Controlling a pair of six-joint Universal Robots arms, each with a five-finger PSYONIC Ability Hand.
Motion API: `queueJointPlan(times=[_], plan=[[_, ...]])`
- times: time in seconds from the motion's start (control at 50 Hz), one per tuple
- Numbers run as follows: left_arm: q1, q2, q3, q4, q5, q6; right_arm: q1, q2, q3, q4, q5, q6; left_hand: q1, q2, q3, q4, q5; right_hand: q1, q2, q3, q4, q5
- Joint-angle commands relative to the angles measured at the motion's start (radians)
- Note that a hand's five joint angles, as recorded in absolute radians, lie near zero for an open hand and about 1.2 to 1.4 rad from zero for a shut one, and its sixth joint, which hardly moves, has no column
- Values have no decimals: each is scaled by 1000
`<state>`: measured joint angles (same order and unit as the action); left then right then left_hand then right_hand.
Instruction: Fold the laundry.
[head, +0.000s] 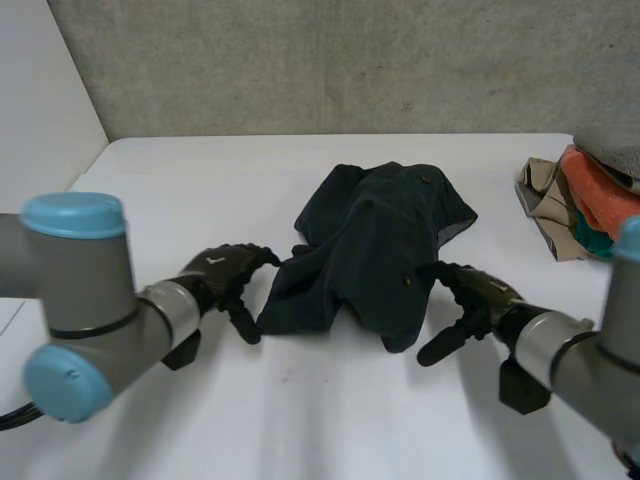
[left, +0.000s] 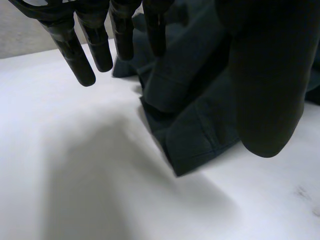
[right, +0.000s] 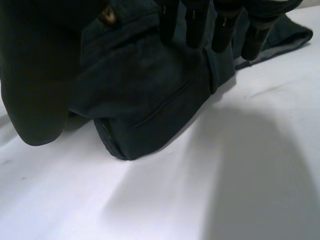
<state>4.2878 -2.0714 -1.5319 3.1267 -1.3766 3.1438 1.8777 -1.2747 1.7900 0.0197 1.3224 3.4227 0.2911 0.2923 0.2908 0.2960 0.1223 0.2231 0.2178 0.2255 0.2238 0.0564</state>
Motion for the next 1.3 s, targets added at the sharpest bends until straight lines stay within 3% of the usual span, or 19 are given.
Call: queueJointPlan(times=[0.02, 0.16, 0.22, 0.26, 0.3, 0.34, 0.42, 0.48, 0.62, 0.7, 0.76, 0.86, 0.96, 1.08, 1.16, 1.28, 1.3], plan=[[-86, -125, 127, 18, -71, 2, 98, 144, -93, -80, 155, 65, 72, 71, 72, 67, 66, 22, 27, 20, 21, 14], [-151, -228, 220, 13, -151, 2, 155, 248, -196, -70, 221, 147, 148, 147, 148, 143, 142, 28, 33, 25, 27, 20], [-164, -246, 239, 18, -182, 2, 176, 268, -216, -72, 236, 179, 356, 355, 356, 351, 350, 104, 109, 101, 103, 96], [-169, -243, 243, 19, -199, 2, 187, 271, -222, -81, 253, 188, 573, 572, 573, 568, 567, 329, 334, 326, 328, 321], [-166, -227, 246, 41, -235, -1, 193, 276, -227, -110, 290, 191, 1010, 1009, 1010, 1005, 1004, 856, 862, 854, 856, 848], [-164, -205, 245, 64, -271, 1, 196, 278, -235, -139, 317, 193, 1105, 1104, 1105, 1100, 1099, 1172, 1177, 1169, 1171, 1164], [-155, -99, 222, 110, -343, 4, 196, 261, -270, -149, 337, 164, 1105, 1104, 1105, 1100, 1099, 1173, 1178, 1171, 1172, 1165], [-141, 29, 187, 113, -355, 22, 187, 198, -297, -100, 333, 52, 1105, 1104, 1105, 1100, 1099, 1173, 1178, 1171, 1172, 1165], [-71, 424, 153, 111, -260, 122, 110, -110, -444, -4, 244, -403, 1105, 1104, 1105, 1100, 1099, 1173, 1178, 1171, 1172, 1165], [-25, 581, 244, 111, -197, 145, 94, -199, -605, 32, 210, -487, 1105, 1104, 1105, 1100, 1099, 1173, 1178, 1171, 1172, 1165], [1, 596, 341, 108, -197, 148, 87, -196, -722, 51, 192, -488, 1105, 1104, 1105, 1100, 1099, 1173, 1178, 1171, 1172, 1165], [30, 513, 510, 67, -190, 150, 66, -117, -863, 59, 156, -484, 1105, 1104, 1105, 1100, 1099, 1173, 1178, 1171, 1172, 1165], [53, 296, 654, -8, -177, 151, 75, 36, -923, 66, 156, -462, 1105, 1104, 1105, 1100, 1099, 1173, 1178, 1171, 1172, 1165], [81, 35, 717, -2, -167, 182, 103, 211, -911, 17, 175, -447, 1105, 1104, 1105, 1100, 1099, 1173, 1178, 1171, 1172, 1165], [87, -146, 728, 19, -151, 202, 116, 343, -890, -66, 212, -444, 1105, 1104, 1105, 1100, 1099, 1173, 1178, 1171, 1172, 1165], [89, -403, 736, 166, -84, 211, 138, 570, -906, -273, 304, -462, 1105, 1104, 1105, 1100, 1099, 1173, 1178, 1171, 1172, 1165], [90, -424, 743, 189, -75, 210, 136, 599, -919, -302, 316, -470, 1012, 1011, 1013, 1008, 1007, 1007, 1012, 1005, 1006, 999]])
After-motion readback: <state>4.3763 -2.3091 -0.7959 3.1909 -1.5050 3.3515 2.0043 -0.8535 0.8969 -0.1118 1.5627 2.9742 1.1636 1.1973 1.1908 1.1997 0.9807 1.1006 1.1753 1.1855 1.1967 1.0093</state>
